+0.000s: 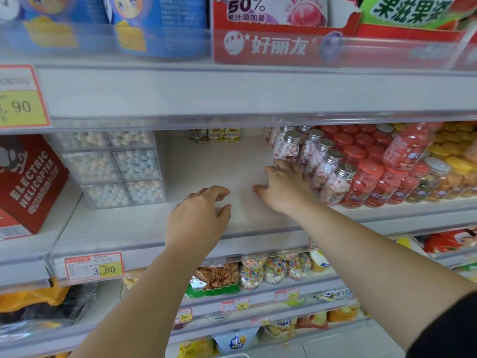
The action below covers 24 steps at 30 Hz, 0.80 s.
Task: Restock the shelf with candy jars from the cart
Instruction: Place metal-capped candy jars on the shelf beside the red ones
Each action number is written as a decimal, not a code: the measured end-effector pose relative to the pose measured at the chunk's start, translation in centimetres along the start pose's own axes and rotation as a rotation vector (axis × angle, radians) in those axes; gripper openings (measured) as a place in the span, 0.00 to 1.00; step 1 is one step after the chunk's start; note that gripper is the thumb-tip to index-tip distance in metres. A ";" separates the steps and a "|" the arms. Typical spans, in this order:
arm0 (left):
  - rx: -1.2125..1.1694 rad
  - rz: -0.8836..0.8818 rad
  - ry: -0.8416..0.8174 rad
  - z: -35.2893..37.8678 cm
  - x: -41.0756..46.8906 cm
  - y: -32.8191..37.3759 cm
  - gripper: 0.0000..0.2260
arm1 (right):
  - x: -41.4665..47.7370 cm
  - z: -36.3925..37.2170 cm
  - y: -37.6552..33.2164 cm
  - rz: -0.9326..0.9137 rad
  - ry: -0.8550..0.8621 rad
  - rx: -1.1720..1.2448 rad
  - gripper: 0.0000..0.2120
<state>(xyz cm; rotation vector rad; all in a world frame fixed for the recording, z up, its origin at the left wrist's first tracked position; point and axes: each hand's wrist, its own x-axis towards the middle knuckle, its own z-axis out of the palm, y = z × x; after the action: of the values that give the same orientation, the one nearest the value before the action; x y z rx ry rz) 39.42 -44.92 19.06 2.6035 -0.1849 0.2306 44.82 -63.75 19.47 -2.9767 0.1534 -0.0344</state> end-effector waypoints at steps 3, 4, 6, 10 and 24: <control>0.001 0.008 -0.001 0.0 0.0 0.0 0.14 | 0.8 0.3 0.4 0.029 -0.016 -0.005 0.31; 0.002 0.011 -0.003 0.0 0.0 0.0 0.14 | 1.0 0.3 0.5 0.031 -0.020 -0.007 0.31; 0.002 0.012 -0.002 -0.1 0.0 0.1 0.14 | 1.2 0.3 0.7 0.026 -0.023 -0.004 0.31; -0.004 0.026 -0.002 0.0 -0.1 0.1 0.14 | 1.3 0.3 1.1 0.009 -0.014 0.030 0.30; -0.319 0.445 0.111 -0.8 -10.1 -2.8 0.10 | -18.7 2.2 -0.9 -0.441 0.191 0.498 0.06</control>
<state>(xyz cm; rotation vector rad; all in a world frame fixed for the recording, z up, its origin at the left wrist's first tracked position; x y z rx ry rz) 29.96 -41.19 16.41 2.1987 -0.7021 0.4591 26.38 -60.56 17.17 -2.4466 -0.4277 -0.3539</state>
